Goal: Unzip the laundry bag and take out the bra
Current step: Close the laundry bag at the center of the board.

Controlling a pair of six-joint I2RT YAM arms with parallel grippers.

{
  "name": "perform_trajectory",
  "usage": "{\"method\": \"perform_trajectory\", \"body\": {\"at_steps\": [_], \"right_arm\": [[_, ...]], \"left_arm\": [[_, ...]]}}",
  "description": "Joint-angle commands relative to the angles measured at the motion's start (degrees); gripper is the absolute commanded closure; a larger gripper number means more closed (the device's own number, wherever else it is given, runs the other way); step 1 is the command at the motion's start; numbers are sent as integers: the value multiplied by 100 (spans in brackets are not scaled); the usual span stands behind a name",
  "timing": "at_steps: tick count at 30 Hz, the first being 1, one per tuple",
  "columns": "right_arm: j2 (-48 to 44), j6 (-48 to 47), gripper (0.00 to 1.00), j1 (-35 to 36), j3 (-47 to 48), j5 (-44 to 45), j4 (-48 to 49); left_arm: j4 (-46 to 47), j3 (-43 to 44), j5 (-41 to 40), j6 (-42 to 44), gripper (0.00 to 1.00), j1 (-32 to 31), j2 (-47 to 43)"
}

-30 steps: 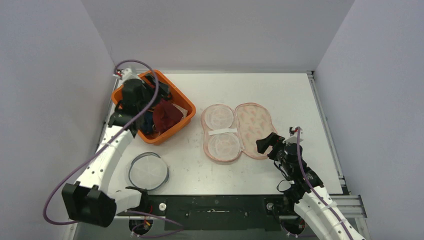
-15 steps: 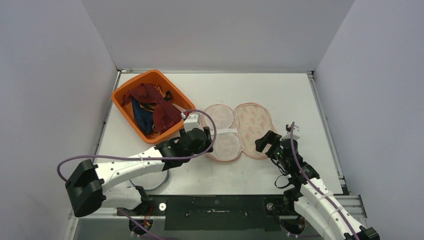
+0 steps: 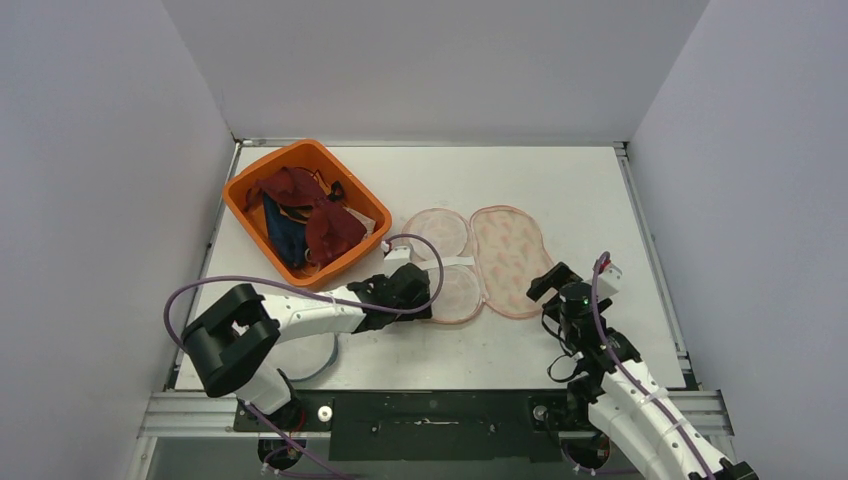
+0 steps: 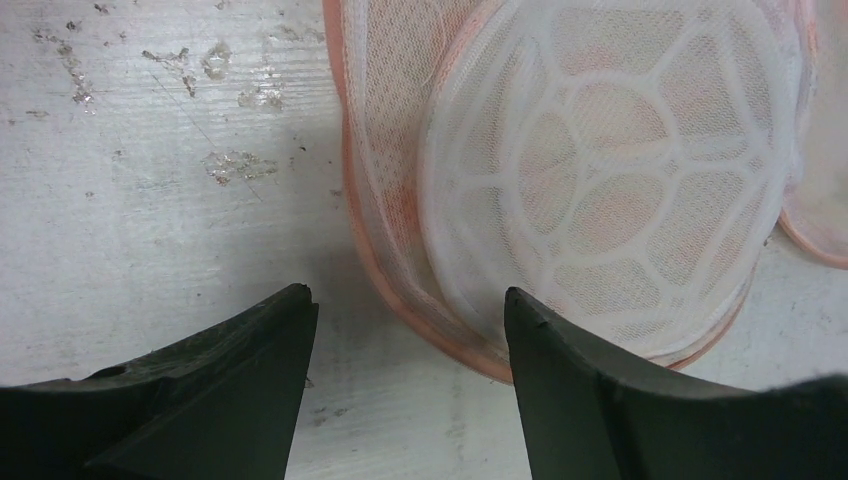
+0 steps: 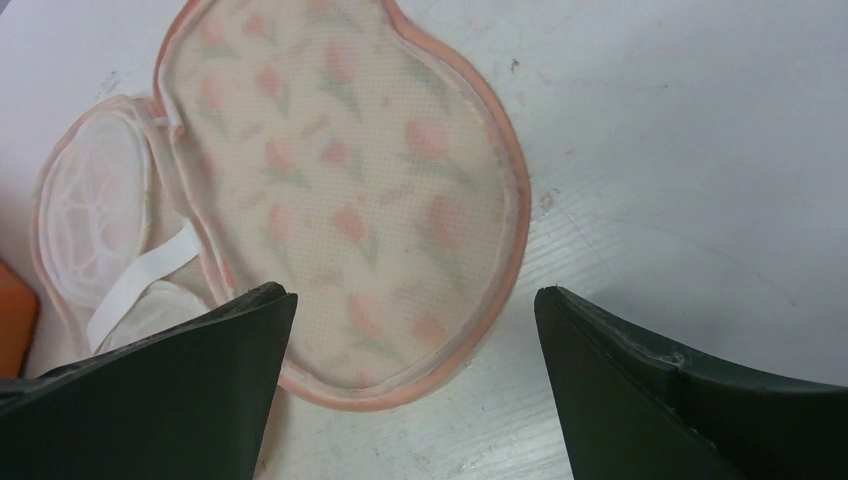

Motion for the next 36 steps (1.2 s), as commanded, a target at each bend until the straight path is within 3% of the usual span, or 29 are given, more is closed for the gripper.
{"method": "perform_trajectory", "body": {"at_steps": [1,16,26,36], "right_arm": [[277,310,6,-23,62,574,46],[1435,264,1,-600,-266,44,1463],[2190,-112,35,-767,-24,-91,1712],[3104,-358,40,-718,393,-175,1588]], "left_arm": [[443,-160,90,-175,35,113,-40],[356,-704,-72,-349,48,136,-475],[300,-974,-74,-432,49,76,-981],[321,-832,12,-382,49,18,-931]]}}
